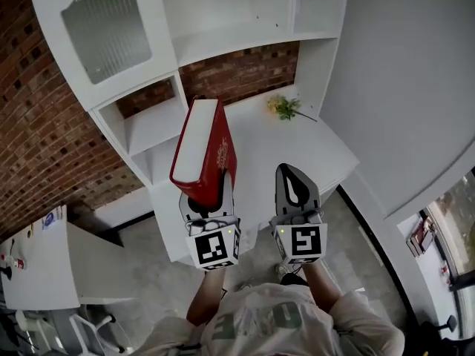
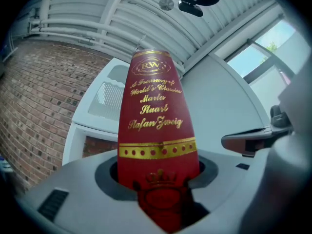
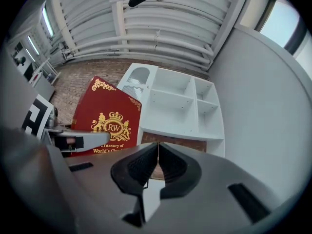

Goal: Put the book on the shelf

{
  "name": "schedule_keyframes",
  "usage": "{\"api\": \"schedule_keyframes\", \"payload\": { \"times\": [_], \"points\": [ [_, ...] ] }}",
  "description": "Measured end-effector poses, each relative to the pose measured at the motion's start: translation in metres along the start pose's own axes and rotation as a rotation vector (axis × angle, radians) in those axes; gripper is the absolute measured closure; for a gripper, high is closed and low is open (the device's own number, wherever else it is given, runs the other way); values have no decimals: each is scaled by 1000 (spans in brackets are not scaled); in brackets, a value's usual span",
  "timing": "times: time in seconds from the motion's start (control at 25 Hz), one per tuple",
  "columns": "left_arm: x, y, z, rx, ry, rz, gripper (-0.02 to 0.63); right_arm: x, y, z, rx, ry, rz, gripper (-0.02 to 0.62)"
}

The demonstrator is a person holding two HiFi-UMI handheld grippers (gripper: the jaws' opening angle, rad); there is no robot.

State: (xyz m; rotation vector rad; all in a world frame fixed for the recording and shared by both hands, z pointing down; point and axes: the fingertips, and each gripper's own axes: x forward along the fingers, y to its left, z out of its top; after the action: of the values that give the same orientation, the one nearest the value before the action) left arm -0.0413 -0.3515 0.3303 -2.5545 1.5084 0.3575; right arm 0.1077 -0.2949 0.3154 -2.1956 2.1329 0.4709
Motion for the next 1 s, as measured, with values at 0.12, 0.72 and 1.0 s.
{"api": "schedule_keyframes", "payload": {
  "times": [0.12,0.72,1.0],
  "points": [
    [11,-14,-3,17,-11,58,360,12,-21,-11,10,-9,65,578],
    [86,-65,4,57,84,285,360,47,-105,-31,29,-52,290,578],
    [124,-71,82,210,-11,316,360,55,-117,-16,43,-101,326,578]
  ]
}}
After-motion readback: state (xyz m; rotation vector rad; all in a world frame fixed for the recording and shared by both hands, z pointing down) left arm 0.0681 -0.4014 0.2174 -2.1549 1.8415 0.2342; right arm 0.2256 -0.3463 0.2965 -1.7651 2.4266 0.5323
